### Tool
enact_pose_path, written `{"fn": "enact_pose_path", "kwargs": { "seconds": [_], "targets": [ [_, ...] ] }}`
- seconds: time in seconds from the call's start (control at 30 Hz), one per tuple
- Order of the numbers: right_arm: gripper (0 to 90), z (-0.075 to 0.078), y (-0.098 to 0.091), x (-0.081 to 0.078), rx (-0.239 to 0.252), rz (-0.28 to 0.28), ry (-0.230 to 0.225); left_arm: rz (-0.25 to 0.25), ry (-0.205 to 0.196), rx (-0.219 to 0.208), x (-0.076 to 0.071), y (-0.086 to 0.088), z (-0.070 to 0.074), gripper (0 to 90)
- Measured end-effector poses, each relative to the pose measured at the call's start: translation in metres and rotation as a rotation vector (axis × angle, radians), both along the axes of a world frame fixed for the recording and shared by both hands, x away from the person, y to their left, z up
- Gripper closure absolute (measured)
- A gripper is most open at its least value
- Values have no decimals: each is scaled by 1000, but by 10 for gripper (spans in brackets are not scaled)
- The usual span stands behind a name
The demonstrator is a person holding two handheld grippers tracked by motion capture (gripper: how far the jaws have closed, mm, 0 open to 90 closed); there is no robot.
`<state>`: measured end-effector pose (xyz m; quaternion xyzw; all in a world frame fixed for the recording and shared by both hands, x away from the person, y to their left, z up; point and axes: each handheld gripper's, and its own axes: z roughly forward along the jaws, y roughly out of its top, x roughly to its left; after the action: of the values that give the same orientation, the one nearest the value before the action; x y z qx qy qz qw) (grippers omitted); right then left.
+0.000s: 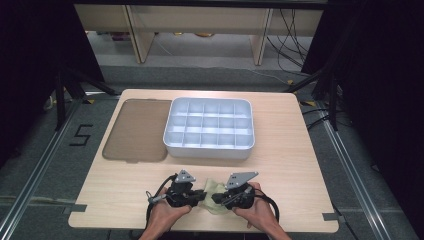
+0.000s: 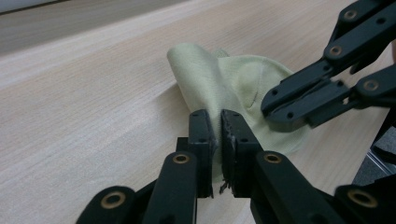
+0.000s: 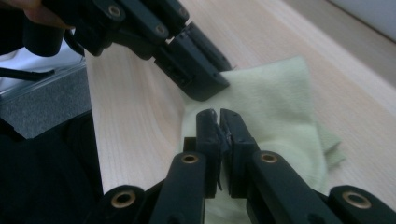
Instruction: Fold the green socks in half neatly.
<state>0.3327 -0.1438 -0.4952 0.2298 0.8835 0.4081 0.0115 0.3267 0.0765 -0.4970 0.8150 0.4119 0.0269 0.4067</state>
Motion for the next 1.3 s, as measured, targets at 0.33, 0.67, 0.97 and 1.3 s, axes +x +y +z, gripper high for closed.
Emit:
{"fn": "enact_pose_path", "kwargs": {
  "seconds": [0.33, 0.67, 0.97, 1.3],
  "targets": [
    [868, -12, 16, -4, -33, 46, 16, -10, -5, 3, 1, 2, 0, 825],
    [868, 1, -5, 2, 2, -12, -15, -31, -29, 24, -1, 2, 5, 824],
    [865, 2, -32, 7, -10, -73, 11, -35, -53, 30, -4, 0, 10, 824],
    [865, -8, -31, 11, -15, -73, 60, -79, -114, 24, -14, -18, 17, 824]
  ]
}}
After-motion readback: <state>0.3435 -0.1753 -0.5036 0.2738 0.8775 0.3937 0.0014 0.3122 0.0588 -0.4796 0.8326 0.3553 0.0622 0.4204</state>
